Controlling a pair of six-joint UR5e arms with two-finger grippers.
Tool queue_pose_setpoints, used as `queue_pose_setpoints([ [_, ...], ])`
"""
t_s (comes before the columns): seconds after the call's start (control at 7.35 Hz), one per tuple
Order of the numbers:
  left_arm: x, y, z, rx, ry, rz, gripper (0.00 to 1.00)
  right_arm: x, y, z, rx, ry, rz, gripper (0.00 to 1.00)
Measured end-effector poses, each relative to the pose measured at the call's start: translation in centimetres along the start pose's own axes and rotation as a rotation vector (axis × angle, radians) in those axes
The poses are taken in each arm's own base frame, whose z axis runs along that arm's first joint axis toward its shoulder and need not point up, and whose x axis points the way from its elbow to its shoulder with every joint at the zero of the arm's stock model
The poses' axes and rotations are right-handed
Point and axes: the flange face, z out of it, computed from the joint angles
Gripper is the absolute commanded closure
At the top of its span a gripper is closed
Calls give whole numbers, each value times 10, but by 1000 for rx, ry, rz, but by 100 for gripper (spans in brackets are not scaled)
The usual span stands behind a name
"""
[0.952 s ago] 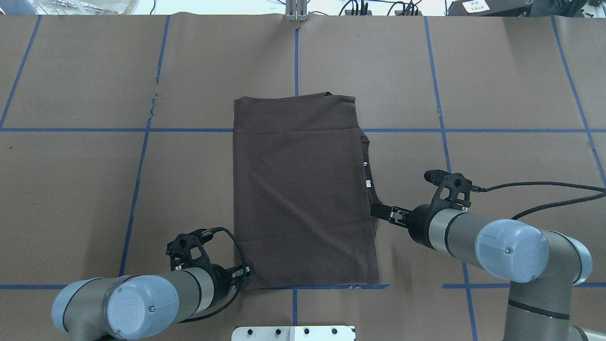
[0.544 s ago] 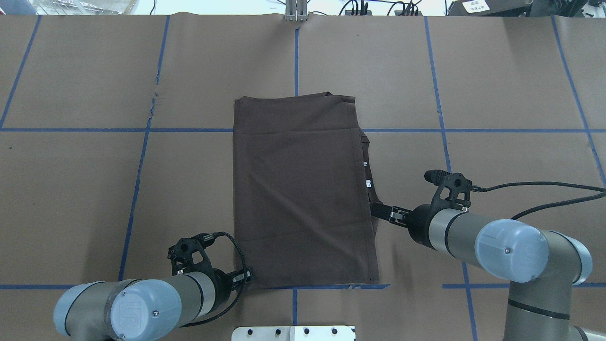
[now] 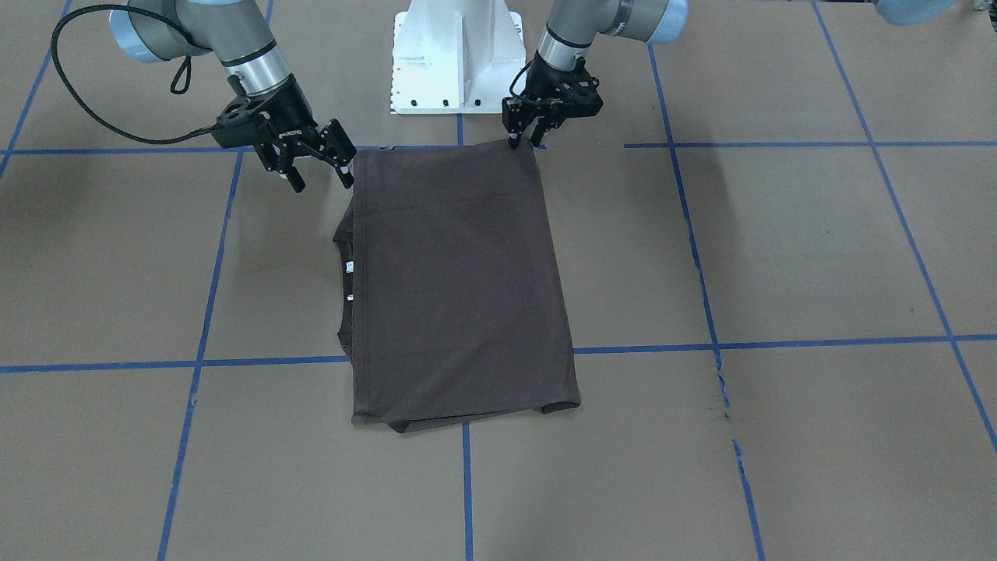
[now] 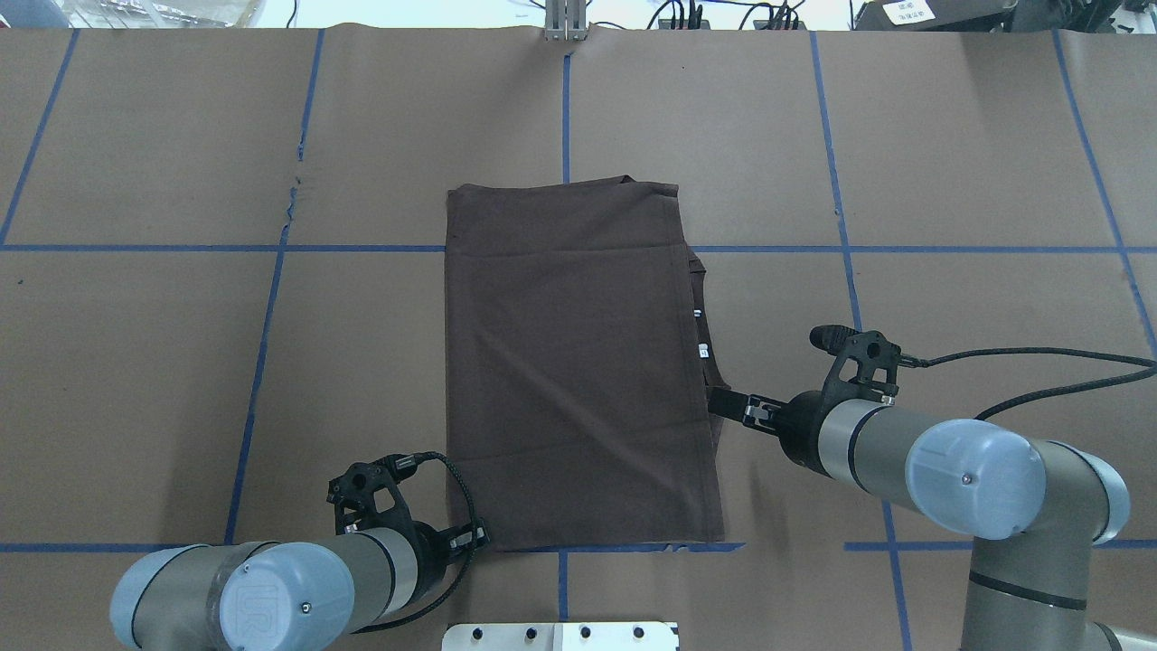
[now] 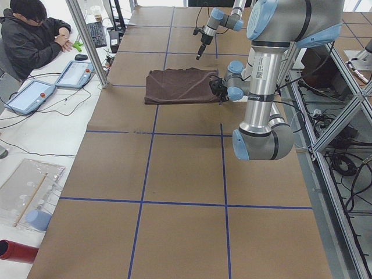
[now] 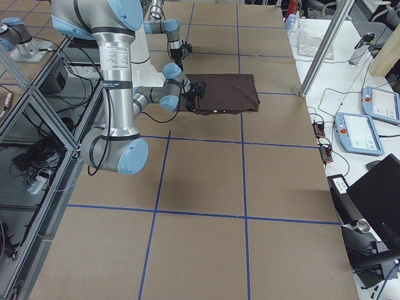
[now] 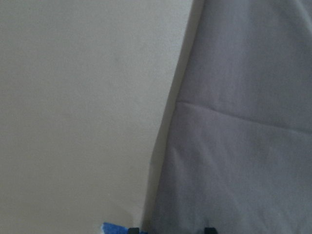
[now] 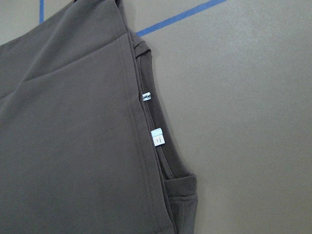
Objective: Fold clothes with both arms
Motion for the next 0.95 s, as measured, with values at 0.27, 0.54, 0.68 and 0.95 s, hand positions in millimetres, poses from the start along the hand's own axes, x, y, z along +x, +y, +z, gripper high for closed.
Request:
queue_pose_setpoints([
  [0.27, 0, 0, 0, 1, 0, 0, 54, 0, 0, 0, 0, 0, 0, 0],
  [0.54, 0, 0, 0, 1, 0, 0, 54, 0, 0, 0, 0, 0, 0, 0],
  [0.68, 0, 0, 0, 1, 0, 0, 57, 0, 0, 0, 0, 0, 0, 0],
  [0.95, 0, 0, 0, 1, 0, 1, 76, 0, 0, 0, 0, 0, 0, 0],
])
